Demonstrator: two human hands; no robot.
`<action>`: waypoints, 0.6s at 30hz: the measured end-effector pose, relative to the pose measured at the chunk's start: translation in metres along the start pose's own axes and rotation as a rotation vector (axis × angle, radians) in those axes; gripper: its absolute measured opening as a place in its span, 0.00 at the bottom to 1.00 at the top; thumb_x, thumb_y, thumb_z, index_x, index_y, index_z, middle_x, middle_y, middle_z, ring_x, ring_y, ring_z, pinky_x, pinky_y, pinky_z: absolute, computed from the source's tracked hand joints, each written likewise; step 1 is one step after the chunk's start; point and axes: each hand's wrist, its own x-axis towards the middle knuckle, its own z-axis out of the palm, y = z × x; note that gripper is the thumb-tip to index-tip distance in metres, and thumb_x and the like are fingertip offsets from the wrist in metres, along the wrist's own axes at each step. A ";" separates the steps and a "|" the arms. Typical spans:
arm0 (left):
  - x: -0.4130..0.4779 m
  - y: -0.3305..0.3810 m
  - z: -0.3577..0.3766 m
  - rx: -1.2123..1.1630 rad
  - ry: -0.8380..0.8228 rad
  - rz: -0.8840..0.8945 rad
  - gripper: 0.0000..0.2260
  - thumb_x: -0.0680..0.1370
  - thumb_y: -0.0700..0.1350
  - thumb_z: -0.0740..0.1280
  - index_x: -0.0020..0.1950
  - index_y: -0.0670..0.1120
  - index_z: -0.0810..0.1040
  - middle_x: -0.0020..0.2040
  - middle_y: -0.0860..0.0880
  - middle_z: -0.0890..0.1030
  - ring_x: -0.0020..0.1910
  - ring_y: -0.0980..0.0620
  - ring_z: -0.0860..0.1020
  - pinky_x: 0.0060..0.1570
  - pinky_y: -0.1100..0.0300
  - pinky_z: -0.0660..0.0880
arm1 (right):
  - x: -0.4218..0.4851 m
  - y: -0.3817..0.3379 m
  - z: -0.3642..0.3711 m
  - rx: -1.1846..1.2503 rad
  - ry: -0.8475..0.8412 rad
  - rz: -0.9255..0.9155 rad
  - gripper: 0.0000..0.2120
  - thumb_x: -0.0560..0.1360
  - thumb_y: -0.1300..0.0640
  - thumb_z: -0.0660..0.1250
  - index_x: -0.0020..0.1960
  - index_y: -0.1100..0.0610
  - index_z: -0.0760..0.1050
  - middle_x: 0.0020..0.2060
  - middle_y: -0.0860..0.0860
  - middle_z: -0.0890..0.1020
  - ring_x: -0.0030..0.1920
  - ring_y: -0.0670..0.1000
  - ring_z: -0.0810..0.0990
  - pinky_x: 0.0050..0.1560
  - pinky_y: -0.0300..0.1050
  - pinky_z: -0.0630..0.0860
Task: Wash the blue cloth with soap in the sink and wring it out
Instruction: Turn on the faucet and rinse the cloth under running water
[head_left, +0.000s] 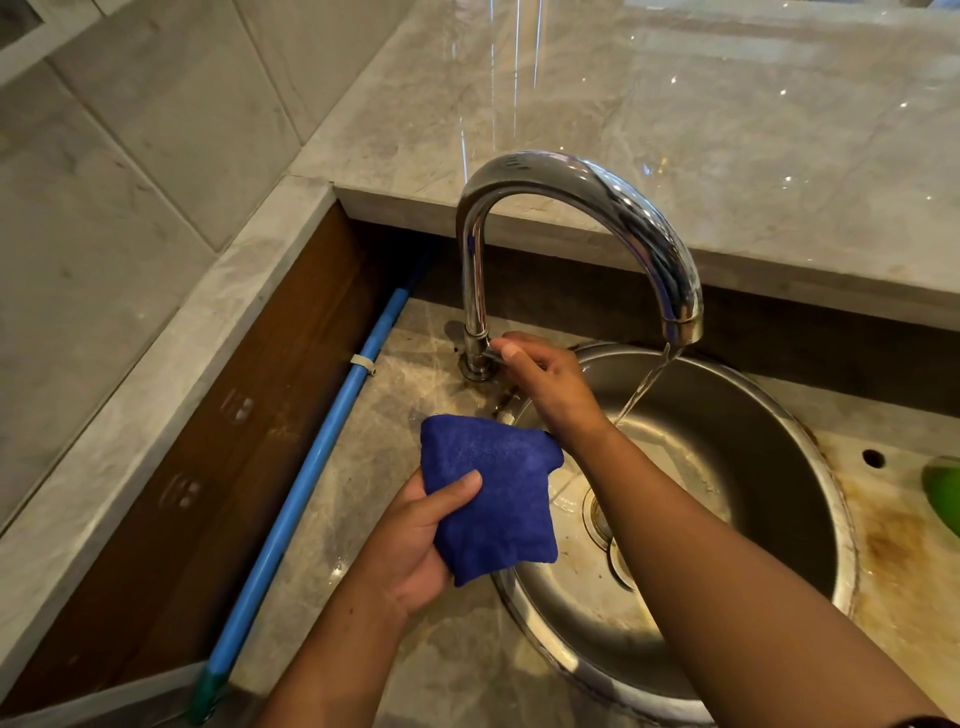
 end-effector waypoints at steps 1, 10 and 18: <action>0.000 0.000 0.000 0.004 -0.001 0.003 0.21 0.73 0.37 0.68 0.66 0.45 0.76 0.59 0.42 0.84 0.56 0.43 0.84 0.52 0.50 0.82 | 0.000 0.000 0.000 -0.002 0.002 0.002 0.09 0.81 0.55 0.64 0.55 0.53 0.83 0.51 0.42 0.81 0.52 0.37 0.79 0.54 0.33 0.76; 0.005 0.005 0.007 0.026 -0.052 0.031 0.22 0.73 0.37 0.68 0.66 0.45 0.76 0.59 0.42 0.84 0.58 0.42 0.83 0.55 0.48 0.81 | -0.020 -0.006 -0.015 0.296 0.067 0.294 0.24 0.80 0.48 0.64 0.75 0.51 0.67 0.68 0.51 0.75 0.67 0.53 0.76 0.66 0.51 0.75; 0.033 -0.001 0.059 0.166 -0.122 -0.004 0.21 0.76 0.38 0.69 0.68 0.47 0.75 0.60 0.44 0.84 0.59 0.44 0.83 0.58 0.47 0.79 | -0.099 -0.014 -0.056 0.946 0.148 0.645 0.31 0.77 0.35 0.60 0.66 0.58 0.77 0.61 0.60 0.82 0.57 0.61 0.84 0.53 0.56 0.82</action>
